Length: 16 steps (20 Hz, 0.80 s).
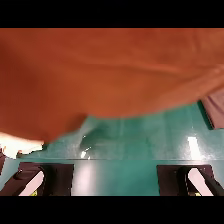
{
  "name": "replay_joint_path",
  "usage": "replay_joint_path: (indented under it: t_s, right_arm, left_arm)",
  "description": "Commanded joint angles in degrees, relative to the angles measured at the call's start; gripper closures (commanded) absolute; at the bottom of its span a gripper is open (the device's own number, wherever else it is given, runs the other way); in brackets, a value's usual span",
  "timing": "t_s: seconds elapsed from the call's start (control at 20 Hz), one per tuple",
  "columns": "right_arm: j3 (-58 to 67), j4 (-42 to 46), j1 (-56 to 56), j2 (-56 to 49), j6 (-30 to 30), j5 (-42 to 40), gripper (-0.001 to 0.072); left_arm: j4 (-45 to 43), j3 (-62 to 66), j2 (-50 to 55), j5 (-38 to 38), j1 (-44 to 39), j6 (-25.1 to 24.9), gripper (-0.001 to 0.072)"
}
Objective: Fold the shirts.
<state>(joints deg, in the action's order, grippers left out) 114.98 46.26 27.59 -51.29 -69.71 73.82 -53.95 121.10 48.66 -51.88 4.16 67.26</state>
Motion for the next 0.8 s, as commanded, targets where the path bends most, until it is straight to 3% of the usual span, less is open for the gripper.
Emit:
replay_joint_path:
  t_s: [0.0, 0.15, 0.3, 0.5, 0.75]
  right_arm:
    - [-0.07, 0.33, -0.04, -7.39, -2.89, 8.35, 0.0695]
    - [-10.49, 2.6, -6.45, -14.08, -2.84, 13.4, 0.0694]
    - [-20.92, 17.35, -16.94, -21.29, -2.86, 10.99, 0.0694]
    - [-28.55, 19.45, -24.46, -32.2, -2.95, 0.09, 0.0694]
    - [-28.48, 19.21, -26.4, -42.18, -7.72, -10.71, 0.0693]
  left_arm:
    - [-1.38, -8.7, 3.52, -2.84, 0.04, 0.33, 0.068]
    - [-1.29, -15.85, 12.87, -14.21, 0.02, 2.4, 0.068]
    - [-1.4, -21.77, 23.47, -21.75, -0.13, 2.34, 0.068]
    - [-1.51, -29.94, 33.77, -16.04, -0.13, 0.59, 0.068]
    - [-1.4, -30.56, 43.6, -6.97, -0.13, 0.24, 0.0679]
